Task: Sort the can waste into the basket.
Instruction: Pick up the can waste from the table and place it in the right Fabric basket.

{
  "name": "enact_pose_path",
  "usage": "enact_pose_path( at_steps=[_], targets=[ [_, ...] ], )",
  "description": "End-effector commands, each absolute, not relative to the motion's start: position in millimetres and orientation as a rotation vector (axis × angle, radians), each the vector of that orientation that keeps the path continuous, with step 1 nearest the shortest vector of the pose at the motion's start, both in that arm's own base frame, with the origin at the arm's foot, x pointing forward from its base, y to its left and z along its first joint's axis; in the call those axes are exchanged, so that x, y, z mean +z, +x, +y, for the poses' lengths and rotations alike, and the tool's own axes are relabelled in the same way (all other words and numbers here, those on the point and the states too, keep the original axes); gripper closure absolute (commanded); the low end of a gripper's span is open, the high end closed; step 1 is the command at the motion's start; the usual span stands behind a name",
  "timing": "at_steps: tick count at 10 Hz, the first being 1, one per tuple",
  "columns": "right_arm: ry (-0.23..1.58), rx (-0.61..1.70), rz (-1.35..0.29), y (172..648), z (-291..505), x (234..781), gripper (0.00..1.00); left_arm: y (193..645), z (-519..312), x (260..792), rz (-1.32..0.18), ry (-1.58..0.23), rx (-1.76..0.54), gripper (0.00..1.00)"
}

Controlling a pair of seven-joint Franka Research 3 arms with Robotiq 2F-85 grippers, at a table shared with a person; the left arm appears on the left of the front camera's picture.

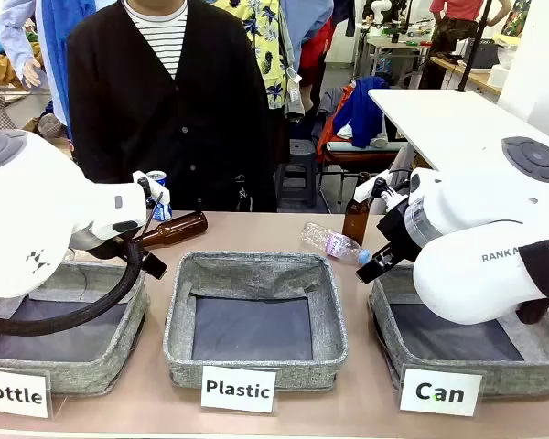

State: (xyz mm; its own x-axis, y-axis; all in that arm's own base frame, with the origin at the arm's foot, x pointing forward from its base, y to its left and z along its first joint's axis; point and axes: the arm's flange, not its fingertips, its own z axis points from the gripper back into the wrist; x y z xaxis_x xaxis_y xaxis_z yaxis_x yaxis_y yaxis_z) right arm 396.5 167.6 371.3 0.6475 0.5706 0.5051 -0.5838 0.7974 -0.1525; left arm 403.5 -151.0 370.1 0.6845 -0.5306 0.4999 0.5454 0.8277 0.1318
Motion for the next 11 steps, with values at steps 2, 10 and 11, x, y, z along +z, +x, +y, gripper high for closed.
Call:
enact_pose_path(
  at_steps=[2,10,11],
  targets=[
    [0.025,0.656,-0.566,396.5,167.6,371.3,0.0,403.5,-151.0,370.1,-0.551,-0.028,-0.603,0.0],
    [0.025,0.656,-0.566,396.5,167.6,371.3,0.0,403.5,-151.0,370.1,-0.551,-0.028,-0.603,0.0],
    [0.025,0.656,-0.566,396.5,167.6,371.3,0.0,403.5,-151.0,370.1,-0.551,-0.028,-0.603,0.0]
  ],
)
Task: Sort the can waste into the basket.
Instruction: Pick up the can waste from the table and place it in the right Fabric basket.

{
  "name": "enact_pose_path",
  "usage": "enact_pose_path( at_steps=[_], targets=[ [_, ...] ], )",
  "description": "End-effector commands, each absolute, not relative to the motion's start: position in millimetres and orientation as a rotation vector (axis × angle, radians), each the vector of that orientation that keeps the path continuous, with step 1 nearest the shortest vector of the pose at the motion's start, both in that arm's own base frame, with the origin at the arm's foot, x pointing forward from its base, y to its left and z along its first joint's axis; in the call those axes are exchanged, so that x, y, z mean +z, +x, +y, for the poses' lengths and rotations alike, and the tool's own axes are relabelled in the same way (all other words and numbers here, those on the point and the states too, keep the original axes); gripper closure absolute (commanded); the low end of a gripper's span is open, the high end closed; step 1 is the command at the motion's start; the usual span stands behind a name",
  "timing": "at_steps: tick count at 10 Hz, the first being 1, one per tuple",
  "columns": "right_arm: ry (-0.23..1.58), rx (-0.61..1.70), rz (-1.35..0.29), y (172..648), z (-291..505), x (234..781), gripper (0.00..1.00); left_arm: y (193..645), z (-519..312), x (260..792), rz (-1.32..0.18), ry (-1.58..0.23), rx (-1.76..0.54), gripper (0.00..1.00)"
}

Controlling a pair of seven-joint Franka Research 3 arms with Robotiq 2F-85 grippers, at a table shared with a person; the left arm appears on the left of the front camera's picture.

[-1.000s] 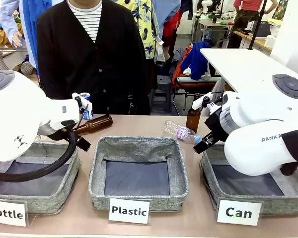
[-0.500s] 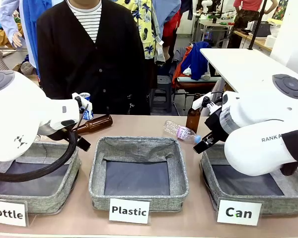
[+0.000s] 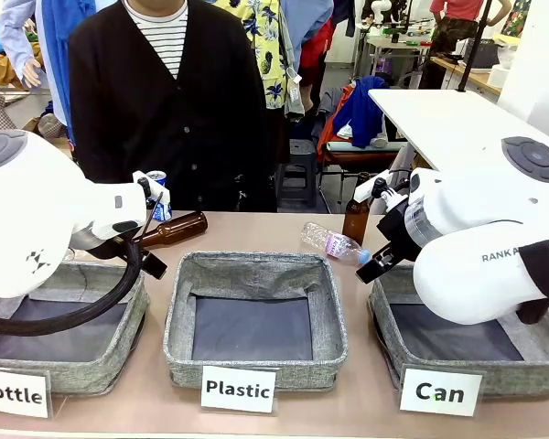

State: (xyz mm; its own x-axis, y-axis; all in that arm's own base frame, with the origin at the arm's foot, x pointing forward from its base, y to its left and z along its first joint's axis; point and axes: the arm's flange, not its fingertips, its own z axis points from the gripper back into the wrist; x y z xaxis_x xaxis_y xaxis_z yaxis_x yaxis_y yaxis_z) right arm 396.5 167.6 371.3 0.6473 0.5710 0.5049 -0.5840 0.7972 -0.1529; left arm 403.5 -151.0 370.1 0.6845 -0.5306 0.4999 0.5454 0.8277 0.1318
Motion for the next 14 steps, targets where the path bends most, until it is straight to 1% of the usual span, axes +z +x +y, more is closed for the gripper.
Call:
enact_pose_path(
  at_steps=[1,5,6,7,8,9,10,11,12,13,14],
  targets=[
    [0.025,0.656,-0.566,397,168,371,0.0,403,-151,370,-0.551,-0.028,-0.603,0.0],
    [0.025,0.657,-0.566,396,168,371,0.0,403,-151,370,-0.551,-0.028,-0.603,0.0],
    [0.034,0.664,-0.548,389,167,397,0.0,388,-154,402,-0.58,-0.087,-0.653,0.0],
    [0.18,0.625,-0.544,377,163,431,0.0,369,-155,437,-0.6,-0.175,-0.672,0.0],
    [0.288,0.574,-0.565,362,156,464,0.0,351,-157,469,-0.554,-0.272,-0.563,0.0],
    [0.449,0.495,-0.524,345,137,497,0.0,333,-147,492,-0.468,-0.346,-0.571,0.0],
    [0.649,0.496,-0.476,329,109,519,0.0,319,-122,505,-0.402,-0.428,-0.575,0.0],
    [0.81,0.437,-0.455,320,72,532,0.0,316,-88,512,-0.366,-0.561,-0.591,0.0],
    [0.916,0.385,-0.464,312,31,538,0.0,314,-43,521,-0.363,-0.707,-0.558,0.0],
    [0.958,0.267,-0.566,308,-9,534,0.0,320,6,524,-0.47,-0.807,-0.407,0.0],
    [0.986,0.172,-0.649,301,-52,517,0.0,314,60,513,-0.587,-0.948,-0.306,0.0]
  ],
)
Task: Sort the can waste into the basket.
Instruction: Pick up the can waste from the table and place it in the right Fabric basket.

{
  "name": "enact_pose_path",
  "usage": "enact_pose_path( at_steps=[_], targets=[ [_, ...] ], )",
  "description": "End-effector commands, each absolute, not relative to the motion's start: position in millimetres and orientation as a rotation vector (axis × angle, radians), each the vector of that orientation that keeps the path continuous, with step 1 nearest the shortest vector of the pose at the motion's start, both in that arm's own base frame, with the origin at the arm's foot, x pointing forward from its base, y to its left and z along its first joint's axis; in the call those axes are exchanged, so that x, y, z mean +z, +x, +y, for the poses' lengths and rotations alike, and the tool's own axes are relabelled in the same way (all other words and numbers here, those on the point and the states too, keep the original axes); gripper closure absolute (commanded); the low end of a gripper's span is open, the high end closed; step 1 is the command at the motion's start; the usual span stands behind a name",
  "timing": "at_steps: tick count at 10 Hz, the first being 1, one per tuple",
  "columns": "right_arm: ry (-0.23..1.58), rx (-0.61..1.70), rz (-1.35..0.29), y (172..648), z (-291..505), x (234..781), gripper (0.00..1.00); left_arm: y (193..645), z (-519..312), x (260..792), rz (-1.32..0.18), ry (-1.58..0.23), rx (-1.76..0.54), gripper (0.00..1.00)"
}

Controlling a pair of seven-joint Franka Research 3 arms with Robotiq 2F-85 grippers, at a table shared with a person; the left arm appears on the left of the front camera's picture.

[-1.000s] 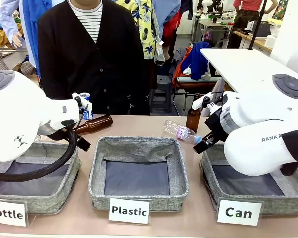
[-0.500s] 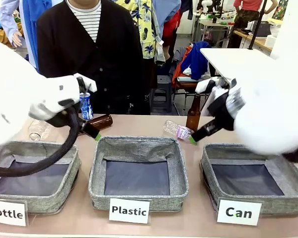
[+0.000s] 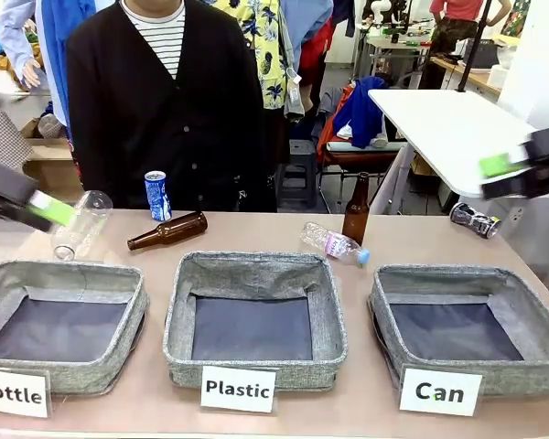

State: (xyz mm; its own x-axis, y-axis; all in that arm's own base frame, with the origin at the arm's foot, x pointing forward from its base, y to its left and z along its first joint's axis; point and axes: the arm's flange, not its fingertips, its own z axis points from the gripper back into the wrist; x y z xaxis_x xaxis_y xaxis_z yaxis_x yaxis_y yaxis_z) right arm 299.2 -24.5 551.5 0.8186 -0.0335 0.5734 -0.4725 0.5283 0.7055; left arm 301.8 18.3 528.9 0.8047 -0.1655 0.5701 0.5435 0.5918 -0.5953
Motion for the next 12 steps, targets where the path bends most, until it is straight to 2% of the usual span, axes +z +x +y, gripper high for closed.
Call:
enact_pose_path(
  at_steps=[1,2,4,5,6,12],
  targets=[
    [0.999,0.036,-0.694,297,-88,499,0.0,303,103,494,-0.695,-1.052,-0.175,0.0],
    [1.03,-0.106,-0.743,294,-119,480,0.0,287,128,470,-0.785,-1.069,0.003,0.0],
    [1.034,-0.292,-0.737,302,-147,445,0.0,268,154,443,-0.894,-1.159,0.156,0.0],
    [0.988,-0.343,-0.711,309,-147,436,0.0,260,141,439,-0.926,-1.149,0.21,0.0],
    [1.01,-0.266,-0.706,301,-184,475,0.0,278,203,473,-0.805,-1.117,0.151,0.0],
    [1.01,-0.266,-0.706,301,-184,475,0.0,278,200,472,-0.769,-1.118,0.169,0.0]
  ],
)
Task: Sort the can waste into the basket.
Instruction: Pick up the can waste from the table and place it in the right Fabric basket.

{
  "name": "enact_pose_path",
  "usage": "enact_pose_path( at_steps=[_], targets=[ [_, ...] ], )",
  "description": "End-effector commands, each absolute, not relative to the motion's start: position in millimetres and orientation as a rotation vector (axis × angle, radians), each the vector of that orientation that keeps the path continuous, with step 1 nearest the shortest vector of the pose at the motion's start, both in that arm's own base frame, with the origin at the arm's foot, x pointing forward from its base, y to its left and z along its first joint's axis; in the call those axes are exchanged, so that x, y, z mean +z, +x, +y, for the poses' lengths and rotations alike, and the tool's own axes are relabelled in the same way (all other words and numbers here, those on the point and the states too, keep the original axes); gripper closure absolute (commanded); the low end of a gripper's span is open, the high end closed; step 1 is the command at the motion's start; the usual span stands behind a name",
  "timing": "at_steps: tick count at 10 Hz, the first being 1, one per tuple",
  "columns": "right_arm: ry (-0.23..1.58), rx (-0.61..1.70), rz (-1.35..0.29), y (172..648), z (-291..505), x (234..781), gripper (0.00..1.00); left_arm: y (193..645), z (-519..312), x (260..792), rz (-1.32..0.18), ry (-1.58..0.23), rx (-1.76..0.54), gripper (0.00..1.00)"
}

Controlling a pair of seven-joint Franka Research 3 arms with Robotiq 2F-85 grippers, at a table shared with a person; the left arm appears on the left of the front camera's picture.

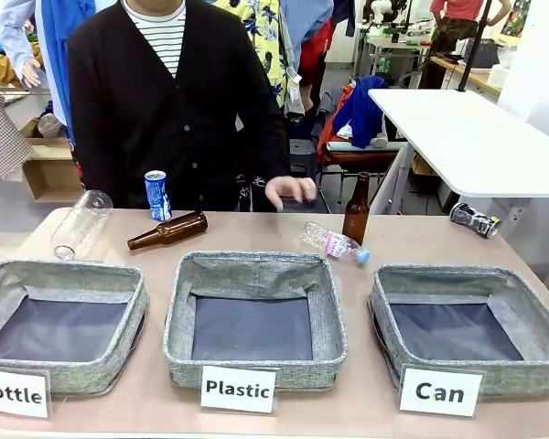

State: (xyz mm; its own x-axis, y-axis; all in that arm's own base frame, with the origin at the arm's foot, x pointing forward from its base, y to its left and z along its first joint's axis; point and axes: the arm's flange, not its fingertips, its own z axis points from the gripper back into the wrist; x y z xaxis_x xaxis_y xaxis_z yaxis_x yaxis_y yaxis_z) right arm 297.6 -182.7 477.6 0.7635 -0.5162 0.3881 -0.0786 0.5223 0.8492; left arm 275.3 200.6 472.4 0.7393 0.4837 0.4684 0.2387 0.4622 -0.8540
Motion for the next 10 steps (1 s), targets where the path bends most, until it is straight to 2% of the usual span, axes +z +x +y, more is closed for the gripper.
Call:
enact_pose_path(
  at_steps=[1,2,4,5,7,10],
  targets=[
    [1.01,-0.266,-0.706,301,-184,475,0.0,298,183,480,-0.776,-1.009,0.114,0.0],
    [1.01,-0.266,-0.706,301,-184,475,0.0,323,171,487,-0.758,-0.942,0.022,0.0],
    [1.01,-0.266,-0.706,301,-184,475,0.0,387,140,500,-0.835,-0.917,-0.178,0.0],
    [1.01,-0.266,-0.706,301,-184,475,0.0,426,119,493,-0.899,-0.928,-0.281,0.0],
    [1.01,-0.266,-0.706,301,-184,475,0.0,484,84,465,-0.929,-0.756,-0.36,0.0],
    [1.01,-0.266,-0.706,301,-184,475,0.0,522,52,420,-0.9,-0.515,-0.584,0.0]
  ],
)
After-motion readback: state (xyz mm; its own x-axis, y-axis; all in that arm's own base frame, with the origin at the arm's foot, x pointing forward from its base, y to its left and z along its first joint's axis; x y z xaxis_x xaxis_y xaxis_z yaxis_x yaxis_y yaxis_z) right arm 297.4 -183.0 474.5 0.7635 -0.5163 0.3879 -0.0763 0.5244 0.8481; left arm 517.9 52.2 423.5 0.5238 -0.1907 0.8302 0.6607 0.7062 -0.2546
